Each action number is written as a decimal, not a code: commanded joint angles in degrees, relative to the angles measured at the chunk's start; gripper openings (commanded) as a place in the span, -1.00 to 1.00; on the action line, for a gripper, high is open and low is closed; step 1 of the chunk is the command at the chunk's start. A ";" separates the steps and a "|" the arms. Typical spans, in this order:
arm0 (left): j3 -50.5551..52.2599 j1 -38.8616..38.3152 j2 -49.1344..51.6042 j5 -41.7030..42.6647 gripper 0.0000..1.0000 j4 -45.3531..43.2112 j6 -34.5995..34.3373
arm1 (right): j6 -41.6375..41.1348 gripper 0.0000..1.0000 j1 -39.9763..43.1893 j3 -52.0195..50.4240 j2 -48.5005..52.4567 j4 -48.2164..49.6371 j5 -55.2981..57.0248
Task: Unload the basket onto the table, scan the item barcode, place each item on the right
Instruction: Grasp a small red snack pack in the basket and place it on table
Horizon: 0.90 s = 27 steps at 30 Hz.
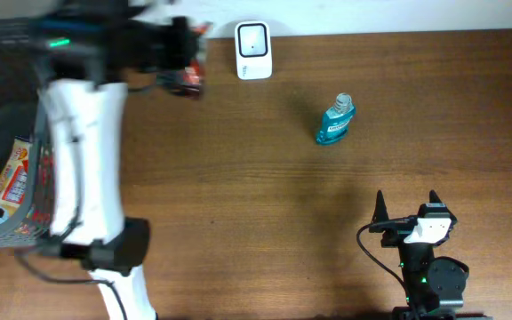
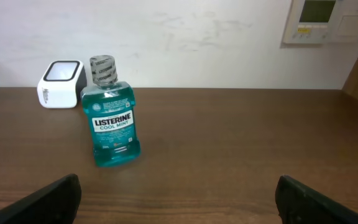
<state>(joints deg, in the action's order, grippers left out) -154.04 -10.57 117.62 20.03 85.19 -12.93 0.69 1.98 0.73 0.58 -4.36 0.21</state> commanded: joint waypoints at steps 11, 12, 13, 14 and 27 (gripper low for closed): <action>70.90 -17.81 0.79 -24.72 -0.82 -78.27 -19.61 | 0.39 0.97 -0.46 -0.42 -0.37 -0.28 0.46; 71.19 -17.81 1.05 -25.81 -0.72 -78.05 -19.61 | 0.39 0.97 -0.46 -0.42 -0.37 -0.28 0.46; 71.19 -17.94 1.33 -25.62 -0.63 -78.12 -19.63 | 0.39 0.97 -0.46 -0.42 -0.37 -0.28 0.46; 71.19 -18.34 1.99 -25.42 -0.47 -78.14 -19.63 | 0.39 0.97 -0.46 -0.42 -0.37 -0.28 0.46; 67.71 -13.20 -39.69 -25.79 0.98 -44.11 -9.25 | 0.39 0.97 -0.46 -0.42 -0.37 -0.28 0.46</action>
<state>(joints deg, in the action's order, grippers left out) -85.93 -24.97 88.62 -4.97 33.80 -23.53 0.73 1.98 0.73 0.62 -4.25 0.21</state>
